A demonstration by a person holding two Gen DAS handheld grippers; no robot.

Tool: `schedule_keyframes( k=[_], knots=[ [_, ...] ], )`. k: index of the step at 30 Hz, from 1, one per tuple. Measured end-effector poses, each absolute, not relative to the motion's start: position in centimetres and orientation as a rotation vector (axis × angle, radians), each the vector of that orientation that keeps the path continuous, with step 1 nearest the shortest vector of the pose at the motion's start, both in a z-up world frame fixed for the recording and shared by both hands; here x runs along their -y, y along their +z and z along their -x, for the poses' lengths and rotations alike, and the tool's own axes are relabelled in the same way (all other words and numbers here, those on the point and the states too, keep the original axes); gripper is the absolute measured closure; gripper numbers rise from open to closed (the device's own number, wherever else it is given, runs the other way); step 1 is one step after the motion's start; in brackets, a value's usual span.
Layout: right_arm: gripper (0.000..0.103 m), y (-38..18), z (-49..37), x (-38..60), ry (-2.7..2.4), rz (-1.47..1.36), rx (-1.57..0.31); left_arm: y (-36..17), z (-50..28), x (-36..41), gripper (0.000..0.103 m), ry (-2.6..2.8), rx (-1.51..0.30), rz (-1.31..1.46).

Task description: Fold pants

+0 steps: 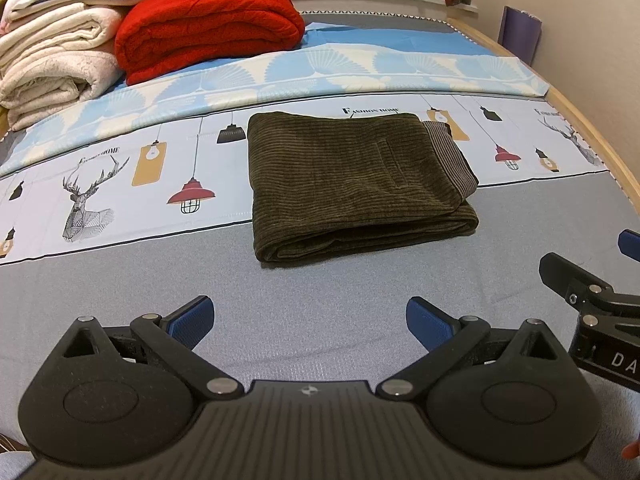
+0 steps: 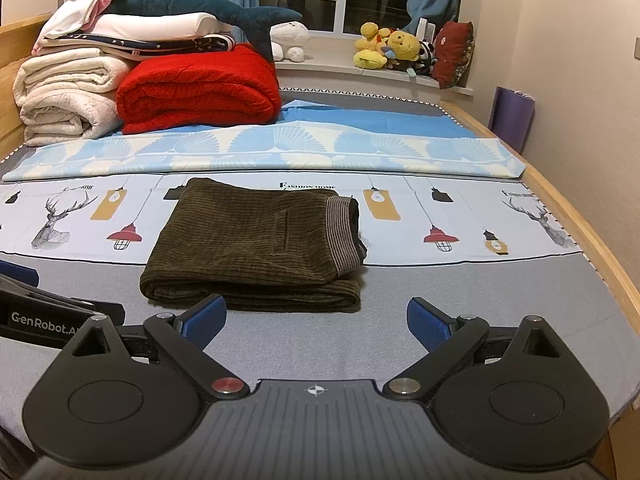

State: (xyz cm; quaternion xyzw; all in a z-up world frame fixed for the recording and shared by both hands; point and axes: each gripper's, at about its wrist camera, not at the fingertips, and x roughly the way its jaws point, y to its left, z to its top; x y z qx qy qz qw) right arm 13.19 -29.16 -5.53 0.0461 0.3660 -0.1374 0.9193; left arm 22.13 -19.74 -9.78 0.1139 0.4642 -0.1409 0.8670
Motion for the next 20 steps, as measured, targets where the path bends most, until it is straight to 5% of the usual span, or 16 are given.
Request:
schedule_keyframes(
  k=[20],
  knots=[
    [0.006, -5.48, -13.24, 29.05, -0.261, -0.096, -0.752, -9.75, -22.03, 19.97, 0.001, -0.289, -0.969, -0.255]
  ],
)
